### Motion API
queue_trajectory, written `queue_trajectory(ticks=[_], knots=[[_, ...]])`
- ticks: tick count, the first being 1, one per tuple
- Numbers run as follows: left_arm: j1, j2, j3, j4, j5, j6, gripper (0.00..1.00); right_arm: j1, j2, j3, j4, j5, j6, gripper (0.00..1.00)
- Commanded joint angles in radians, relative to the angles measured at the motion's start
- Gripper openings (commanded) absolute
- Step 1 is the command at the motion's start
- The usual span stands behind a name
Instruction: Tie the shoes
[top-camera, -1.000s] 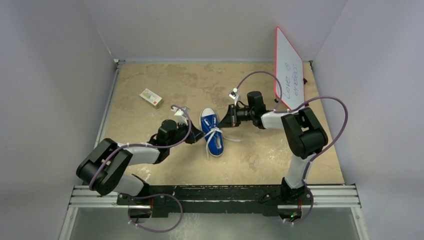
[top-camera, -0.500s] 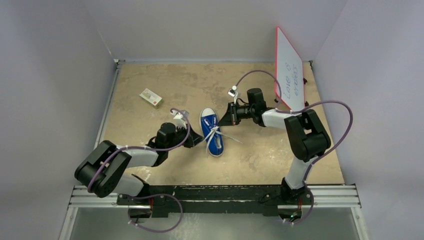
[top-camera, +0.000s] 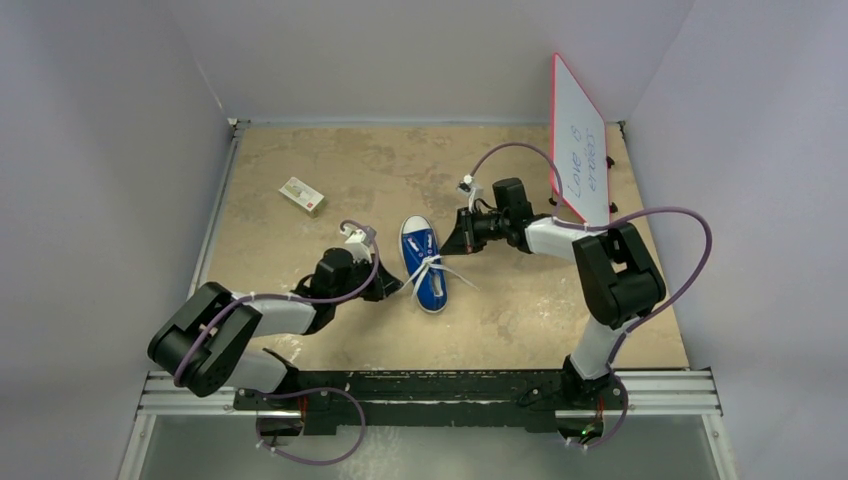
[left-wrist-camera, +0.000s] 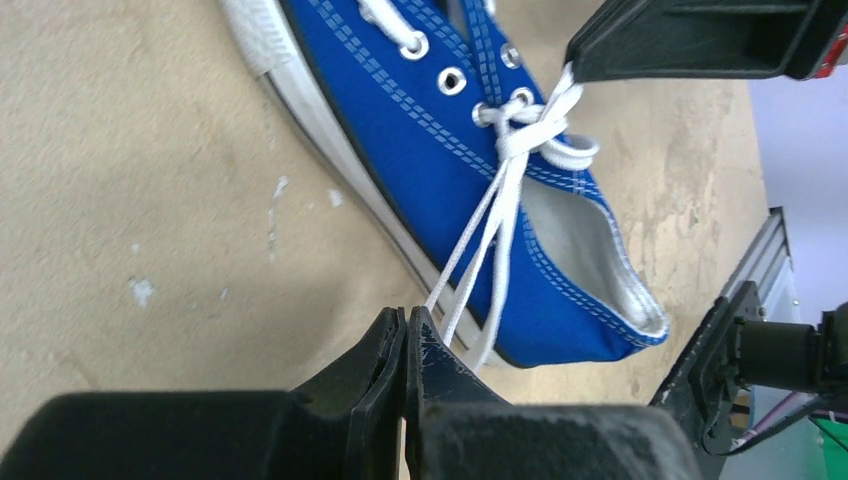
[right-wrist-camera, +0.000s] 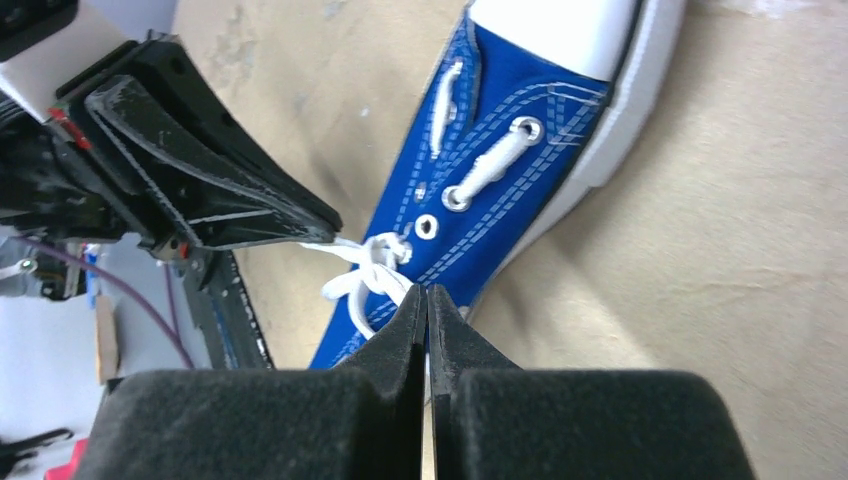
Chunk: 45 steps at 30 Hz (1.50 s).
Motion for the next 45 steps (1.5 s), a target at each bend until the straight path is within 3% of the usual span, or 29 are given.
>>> queue_trajectory(ticks=[1,10,15,18,22,23,24,25,26,34,41,45], knots=[[0.002,-0.036,0.011,-0.105,-0.067,0.002,0.00,-0.044,-0.015,0.032,-0.059,0.124,-0.057,0.00],[0.003,-0.031,0.040,-0.271,-0.109,-0.002,0.00,-0.094,-0.026,-0.004,-0.034,0.157,-0.057,0.00],[0.004,-0.031,0.047,-0.192,-0.058,-0.014,0.00,-0.109,-0.014,0.042,-0.043,0.111,-0.066,0.00],[0.003,-0.006,0.078,-0.187,-0.052,-0.006,0.00,-0.091,-0.001,0.123,-0.142,0.059,-0.005,0.21],[0.003,0.037,0.088,-0.142,-0.012,-0.002,0.00,-0.074,0.023,0.182,-0.289,-0.064,-0.042,0.27],[0.003,0.046,0.089,-0.138,-0.008,-0.002,0.00,-0.071,0.021,0.192,-0.321,-0.092,-0.081,0.33],[0.003,0.051,0.090,-0.136,-0.002,0.000,0.00,-0.066,0.019,0.198,-0.350,-0.140,-0.133,0.58],[0.004,0.053,0.091,-0.136,0.001,0.003,0.00,-0.061,0.019,0.202,-0.361,-0.153,-0.165,0.89],[0.003,0.052,0.092,-0.135,0.004,0.005,0.00,-0.057,0.023,0.208,-0.373,-0.151,-0.184,0.97],[0.004,0.043,0.096,-0.151,0.030,0.030,0.00,0.008,0.111,0.271,-0.343,-0.138,-0.176,0.98],[0.003,0.043,0.093,-0.135,0.028,0.027,0.00,0.026,0.163,0.292,-0.325,-0.164,-0.144,0.59],[0.003,0.049,0.099,-0.130,0.034,0.027,0.00,0.025,0.161,0.299,-0.329,-0.173,-0.132,0.50]])
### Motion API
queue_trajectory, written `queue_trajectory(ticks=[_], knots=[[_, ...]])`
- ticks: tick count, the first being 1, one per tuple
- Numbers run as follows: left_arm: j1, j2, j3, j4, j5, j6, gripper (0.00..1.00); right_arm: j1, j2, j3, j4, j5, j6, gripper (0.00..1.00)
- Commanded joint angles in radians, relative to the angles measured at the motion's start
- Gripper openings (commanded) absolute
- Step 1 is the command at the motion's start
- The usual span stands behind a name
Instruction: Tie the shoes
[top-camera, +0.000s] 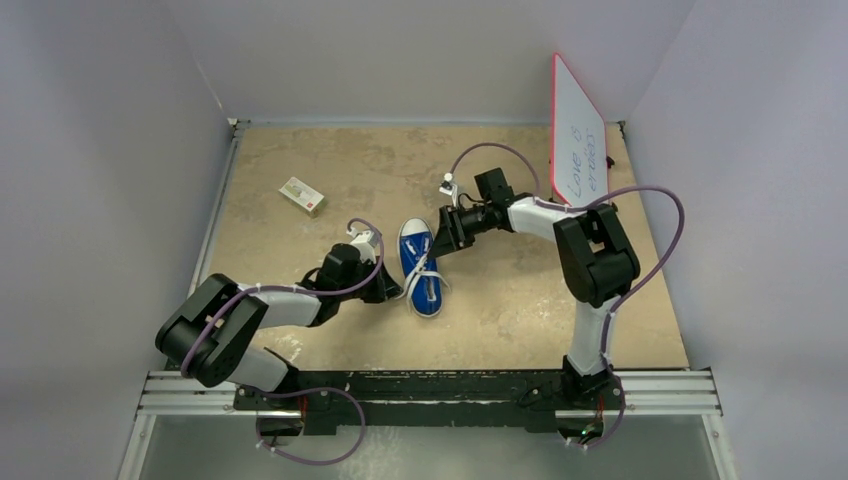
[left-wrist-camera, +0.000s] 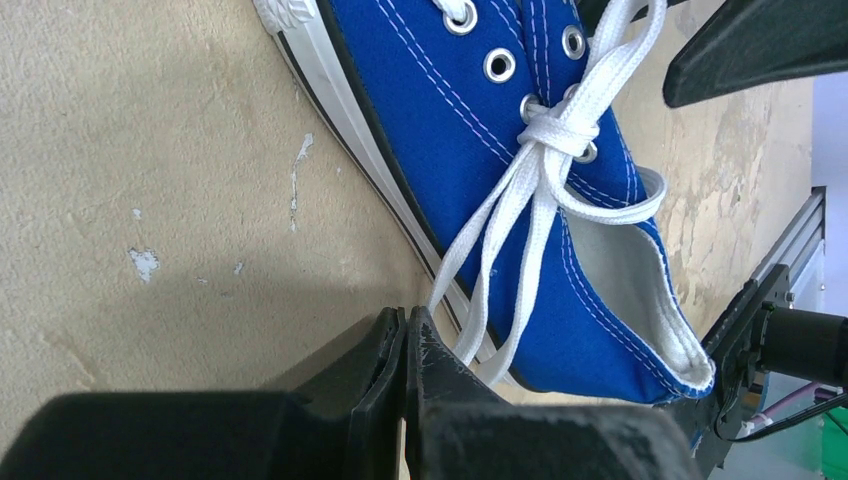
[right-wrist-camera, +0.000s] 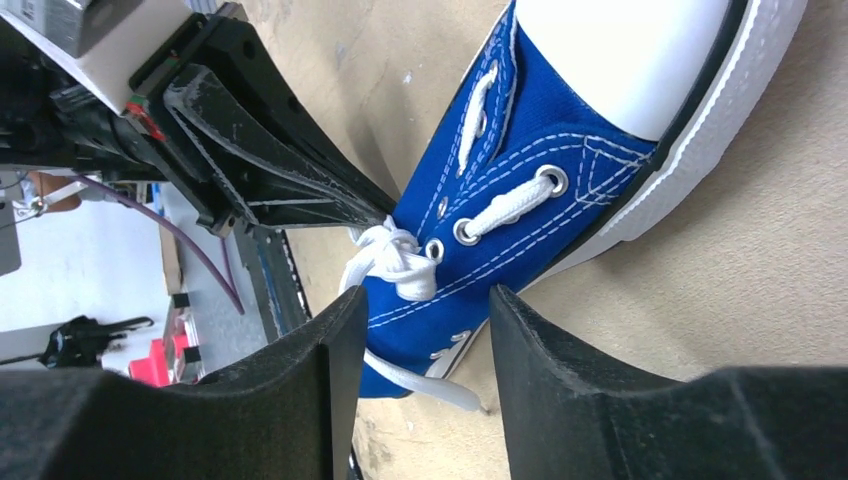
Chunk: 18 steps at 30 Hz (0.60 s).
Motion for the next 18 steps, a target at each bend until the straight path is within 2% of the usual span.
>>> queue_trajectory(ticks=[1,7,12,18], knots=[[0.004,0.001,0.035,0.045,0.027,0.022,0.00,-0.004,-0.026,0.048,-0.002,-0.051,0.006,0.50],[0.003,0.012,0.044,0.050,0.032,0.024,0.00,-0.011,-0.060,0.059,-0.023,-0.014,0.004,0.55],[0.003,0.031,0.050,0.061,0.047,0.023,0.00,0.006,-0.004,0.095,-0.031,-0.025,0.000,0.41],[0.003,0.028,0.052,0.058,0.049,0.024,0.00,0.019,0.028,0.097,-0.008,-0.053,0.026,0.32]])
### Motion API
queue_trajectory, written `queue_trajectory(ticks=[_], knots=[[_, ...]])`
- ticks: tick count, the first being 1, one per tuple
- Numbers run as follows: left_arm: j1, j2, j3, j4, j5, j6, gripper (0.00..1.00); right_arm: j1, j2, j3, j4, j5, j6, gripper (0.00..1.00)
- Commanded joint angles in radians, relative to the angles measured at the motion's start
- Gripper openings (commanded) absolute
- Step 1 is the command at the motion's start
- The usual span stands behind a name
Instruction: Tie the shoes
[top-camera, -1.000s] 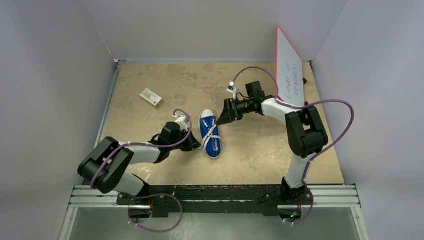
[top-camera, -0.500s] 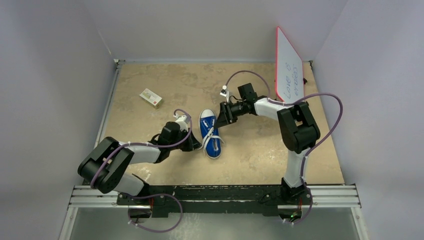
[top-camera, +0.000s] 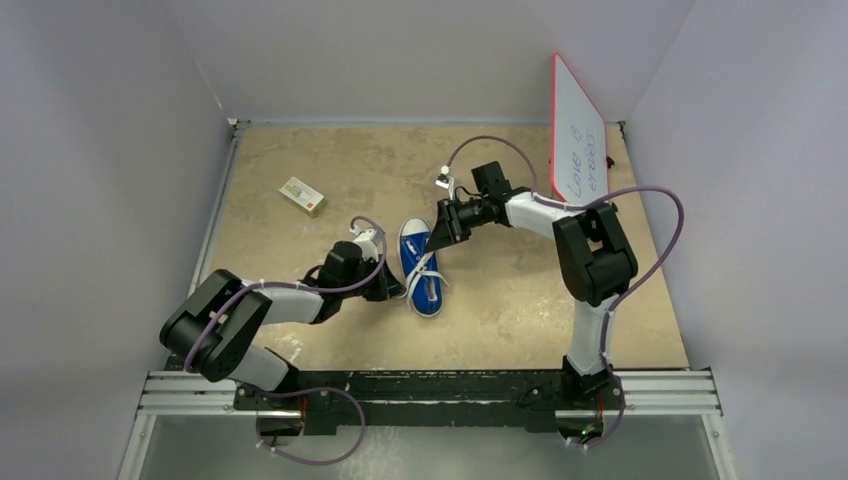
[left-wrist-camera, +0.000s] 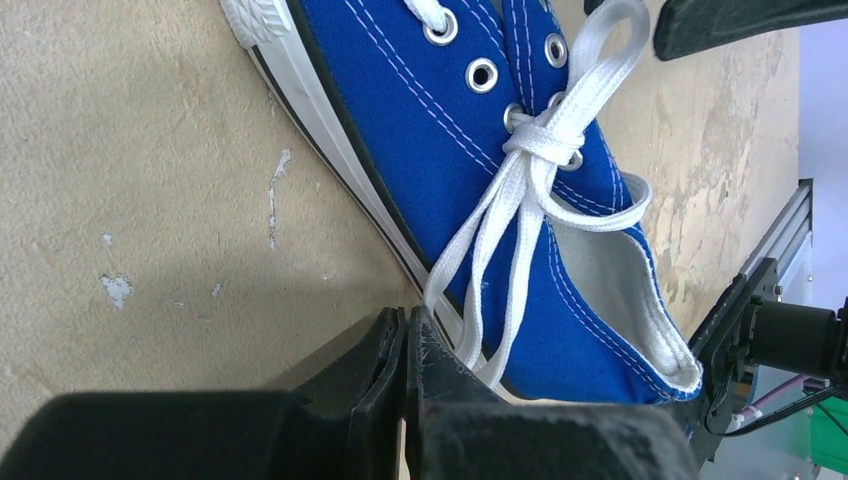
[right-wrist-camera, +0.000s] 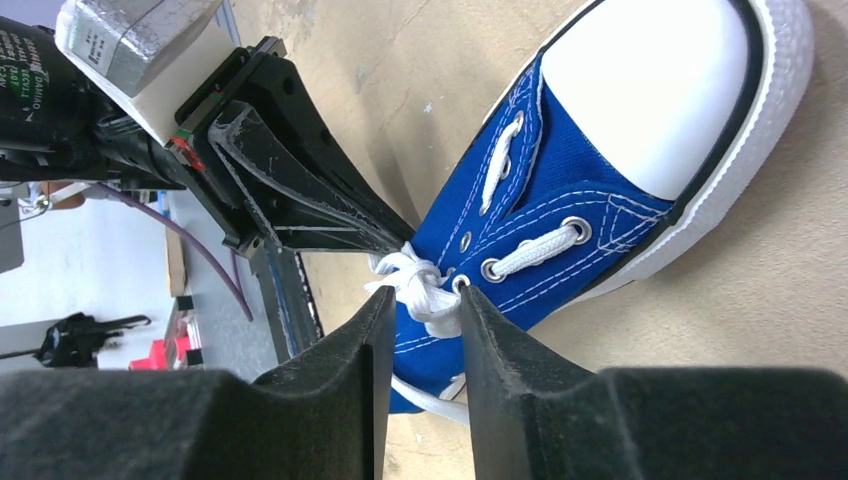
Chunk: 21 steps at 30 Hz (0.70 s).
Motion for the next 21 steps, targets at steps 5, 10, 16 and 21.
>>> queue_trajectory(ticks=[5,10,16,21], knots=[[0.003,-0.002,0.031,0.040,0.020,0.025,0.00,0.021,0.020,-0.006,0.026,-0.044,0.023,0.34],[0.004,-0.003,0.032,0.038,0.020,0.023,0.00,0.020,0.017,-0.004,-0.012,-0.021,0.012,0.41],[0.003,-0.021,0.031,0.017,0.014,0.027,0.00,0.028,0.022,0.014,-0.039,0.038,-0.012,0.20],[0.003,-0.049,0.029,-0.022,-0.009,0.029,0.00,0.016,-0.033,0.000,-0.044,0.067,0.009,0.00]])
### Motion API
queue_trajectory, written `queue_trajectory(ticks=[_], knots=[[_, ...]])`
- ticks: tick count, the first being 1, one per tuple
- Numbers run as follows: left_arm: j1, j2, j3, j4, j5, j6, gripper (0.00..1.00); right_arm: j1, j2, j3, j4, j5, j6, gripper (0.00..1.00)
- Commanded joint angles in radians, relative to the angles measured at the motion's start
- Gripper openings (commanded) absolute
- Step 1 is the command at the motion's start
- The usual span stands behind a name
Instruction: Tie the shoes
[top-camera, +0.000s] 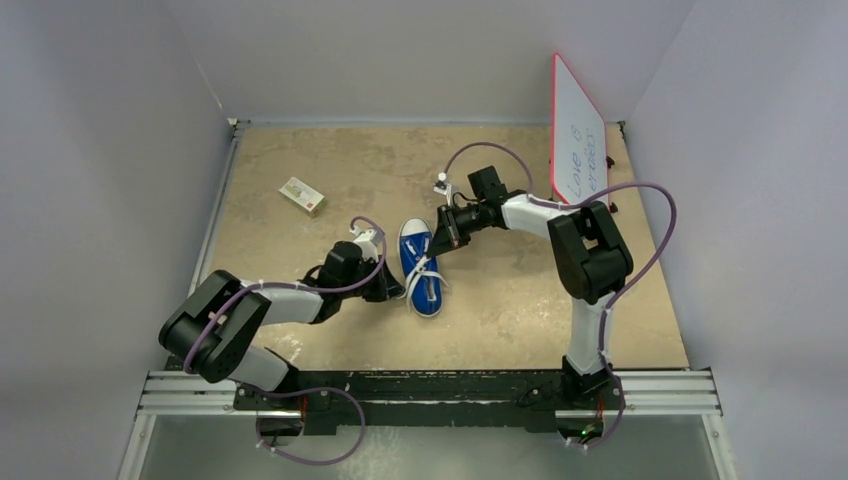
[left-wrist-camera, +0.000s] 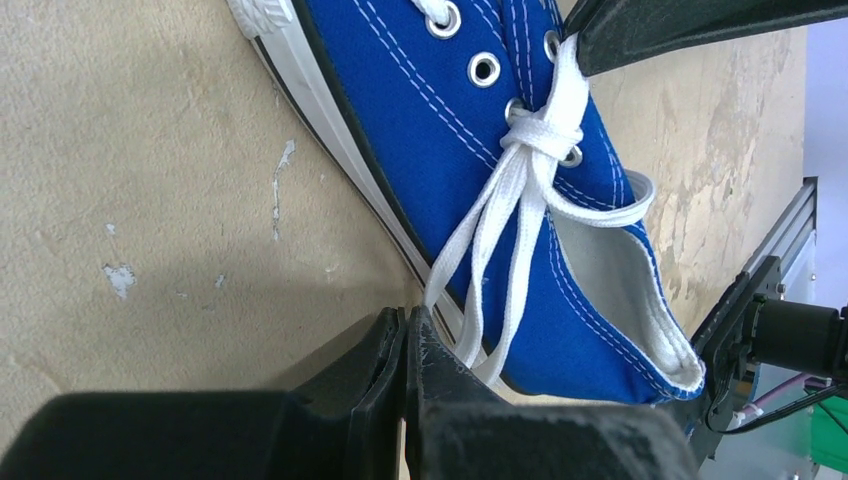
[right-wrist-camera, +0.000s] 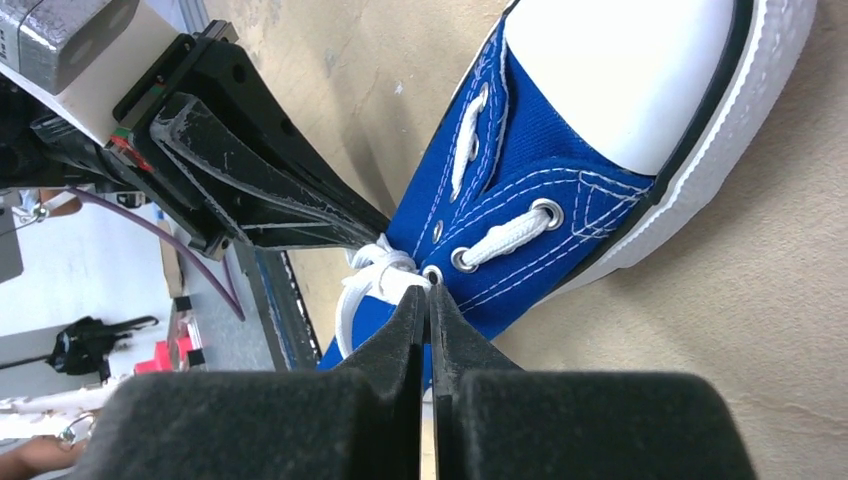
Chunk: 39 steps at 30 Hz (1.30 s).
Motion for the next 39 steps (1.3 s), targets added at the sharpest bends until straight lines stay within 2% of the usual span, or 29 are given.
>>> queue_trajectory(ticks=[1,5,9,10,17,26,31,35,38,39], knots=[[0.003,-0.061,0.026,-0.031,-0.028,0.029,0.00,-0.012,-0.085,0.001,-0.022,0.059,0.012,0.00],[0.003,-0.130,0.014,-0.158,-0.132,0.023,0.00,-0.085,-0.148,-0.065,0.051,0.164,0.055,0.00],[0.003,-0.163,-0.020,-0.224,-0.175,0.009,0.00,-0.130,-0.125,-0.113,0.127,0.183,0.109,0.00],[0.004,-0.164,-0.022,-0.278,-0.198,0.010,0.00,-0.159,-0.133,-0.157,0.201,0.191,0.165,0.00],[0.003,-0.181,-0.076,-0.305,-0.227,-0.033,0.00,-0.209,-0.126,-0.237,0.315,0.192,0.213,0.00],[0.004,-0.091,-0.085,-0.282,-0.222,-0.043,0.00,-0.209,-0.125,-0.250,0.291,0.235,0.166,0.00],[0.003,-0.110,-0.089,-0.297,-0.248,-0.045,0.00,-0.211,-0.130,-0.250,0.282,0.249,0.155,0.00],[0.003,-0.162,-0.066,-0.295,-0.271,-0.006,0.00,-0.189,-0.147,-0.163,0.168,0.303,0.081,0.00],[0.003,-0.277,-0.029,-0.335,-0.336,0.028,0.24,-0.130,-0.192,-0.062,0.018,0.364,0.026,0.03],[0.003,-0.321,-0.015,-0.354,-0.374,0.039,0.29,-0.109,-0.208,-0.034,-0.027,0.381,0.010,0.12]])
